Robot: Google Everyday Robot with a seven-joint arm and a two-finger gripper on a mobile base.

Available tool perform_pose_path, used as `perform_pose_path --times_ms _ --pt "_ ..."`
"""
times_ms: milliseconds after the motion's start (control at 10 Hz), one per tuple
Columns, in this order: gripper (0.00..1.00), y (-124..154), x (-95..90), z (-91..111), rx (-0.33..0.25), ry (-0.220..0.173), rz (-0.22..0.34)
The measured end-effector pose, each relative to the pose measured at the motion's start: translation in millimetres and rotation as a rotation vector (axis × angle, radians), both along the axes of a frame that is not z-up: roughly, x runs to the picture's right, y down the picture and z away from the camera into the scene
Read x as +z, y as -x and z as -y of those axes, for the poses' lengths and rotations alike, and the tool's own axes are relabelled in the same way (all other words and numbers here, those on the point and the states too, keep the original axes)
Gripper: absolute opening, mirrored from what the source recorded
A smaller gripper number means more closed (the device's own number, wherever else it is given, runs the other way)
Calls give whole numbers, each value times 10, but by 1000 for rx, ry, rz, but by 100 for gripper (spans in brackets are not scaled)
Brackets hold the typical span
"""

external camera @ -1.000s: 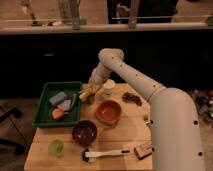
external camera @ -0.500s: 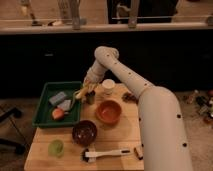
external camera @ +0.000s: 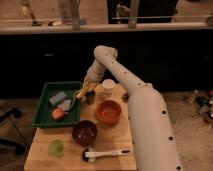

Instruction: Place banana in metal cup

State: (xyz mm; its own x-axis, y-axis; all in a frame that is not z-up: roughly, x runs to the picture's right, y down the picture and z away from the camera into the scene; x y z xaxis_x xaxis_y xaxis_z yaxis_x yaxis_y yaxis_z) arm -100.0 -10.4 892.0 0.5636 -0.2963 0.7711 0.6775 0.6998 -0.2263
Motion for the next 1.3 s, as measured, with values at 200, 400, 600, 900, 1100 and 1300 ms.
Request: perform_pose_path --times_ms 200,400,600,900,1100,1300 --pt "5 -63 58 16 15 15 -8" --pt "27 -101 94 27 23 34 -9" --pt "45 -106 98 32 25 56 8" --pt "75 -95 76 35 16 58 12" --pt "80 -93 61 31 12 58 14" --pt "80 -102 59 45 14 55 13"
